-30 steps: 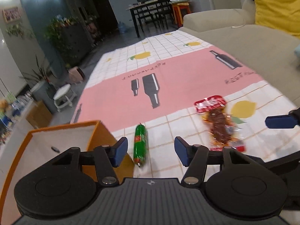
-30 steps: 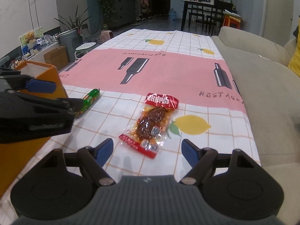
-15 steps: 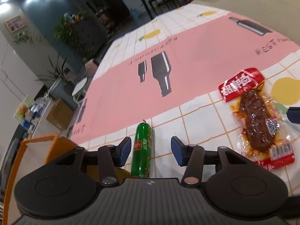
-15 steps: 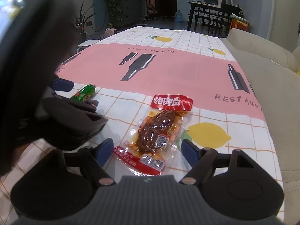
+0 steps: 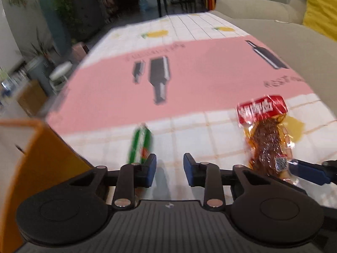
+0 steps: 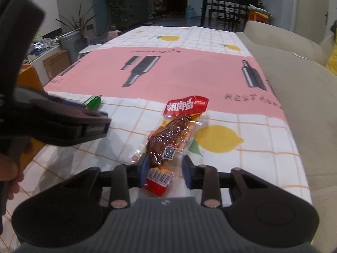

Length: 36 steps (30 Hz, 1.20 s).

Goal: Organize snacks
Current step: 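Grasp the green sausage with the left gripper while the right grasps the red-label meat pack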

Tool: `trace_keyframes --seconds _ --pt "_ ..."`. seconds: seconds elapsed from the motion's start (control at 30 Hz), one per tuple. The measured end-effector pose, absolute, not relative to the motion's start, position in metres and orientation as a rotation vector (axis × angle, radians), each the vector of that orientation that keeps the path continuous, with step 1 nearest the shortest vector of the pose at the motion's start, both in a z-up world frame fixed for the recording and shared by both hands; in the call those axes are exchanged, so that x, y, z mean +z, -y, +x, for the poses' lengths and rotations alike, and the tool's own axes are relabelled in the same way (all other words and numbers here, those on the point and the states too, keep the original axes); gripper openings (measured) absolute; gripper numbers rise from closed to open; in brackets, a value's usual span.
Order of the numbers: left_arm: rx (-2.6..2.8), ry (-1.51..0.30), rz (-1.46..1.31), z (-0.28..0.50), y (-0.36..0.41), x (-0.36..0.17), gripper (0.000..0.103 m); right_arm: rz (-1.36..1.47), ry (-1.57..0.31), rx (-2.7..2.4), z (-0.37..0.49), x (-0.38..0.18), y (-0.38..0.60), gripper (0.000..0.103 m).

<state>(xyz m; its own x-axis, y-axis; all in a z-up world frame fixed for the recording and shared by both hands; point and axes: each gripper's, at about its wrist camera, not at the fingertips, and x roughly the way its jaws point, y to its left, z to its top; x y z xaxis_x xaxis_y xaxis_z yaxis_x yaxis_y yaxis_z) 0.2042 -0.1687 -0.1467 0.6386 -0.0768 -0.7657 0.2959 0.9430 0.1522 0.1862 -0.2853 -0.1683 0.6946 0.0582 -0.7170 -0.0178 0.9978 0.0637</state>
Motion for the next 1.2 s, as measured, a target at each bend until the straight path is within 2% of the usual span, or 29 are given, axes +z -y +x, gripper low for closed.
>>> trace_keyframes --seconds 0.13,0.2,0.27,0.33,0.47,0.53,0.57,0.8,0.9,1.0,1.07,1.2 --pt "-0.251 -0.856 0.253 0.185 0.166 -0.147 0.036 0.051 -0.83 0.007 0.175 -0.167 0.296 0.03" --pt "-0.255 -0.81 0.256 0.174 0.163 -0.142 0.036 0.028 -0.836 -0.011 0.169 -0.166 0.3 0.033" --pt "-0.239 -0.759 0.27 0.168 0.162 -0.136 0.043 0.021 -0.852 -0.038 0.165 -0.166 0.304 0.04" --pt "-0.213 -0.744 0.278 0.172 0.162 -0.131 0.058 0.03 -0.843 -0.065 0.164 -0.163 0.306 0.048" --pt "-0.173 -0.775 0.261 0.19 0.161 -0.127 0.058 0.04 -0.821 -0.053 0.168 -0.159 0.303 0.056" --pt "-0.162 -0.803 0.254 0.198 0.161 -0.128 0.058 0.039 -0.818 -0.052 0.17 -0.159 0.3 0.068" --pt "-0.163 -0.819 0.25 0.202 0.161 -0.13 0.058 0.041 -0.821 -0.058 0.172 -0.159 0.299 0.07" --pt "-0.167 -0.878 0.237 0.22 0.164 -0.144 0.058 0.129 -0.844 -0.098 0.19 -0.167 0.307 0.077" --pt "-0.172 -0.878 0.222 0.223 0.164 -0.147 0.053 0.157 -0.85 -0.108 0.198 -0.171 0.31 0.077" --pt "-0.188 -0.875 0.211 0.222 0.164 -0.148 0.04 0.128 -0.847 -0.106 0.202 -0.175 0.306 0.079" --pt "-0.199 -0.873 0.211 0.22 0.165 -0.148 0.026 0.082 -0.845 -0.103 0.201 -0.177 0.299 0.078" --pt "-0.237 -0.88 0.197 0.213 0.166 -0.148 0.025 0.053 -0.823 -0.106 0.197 -0.177 0.297 0.06"
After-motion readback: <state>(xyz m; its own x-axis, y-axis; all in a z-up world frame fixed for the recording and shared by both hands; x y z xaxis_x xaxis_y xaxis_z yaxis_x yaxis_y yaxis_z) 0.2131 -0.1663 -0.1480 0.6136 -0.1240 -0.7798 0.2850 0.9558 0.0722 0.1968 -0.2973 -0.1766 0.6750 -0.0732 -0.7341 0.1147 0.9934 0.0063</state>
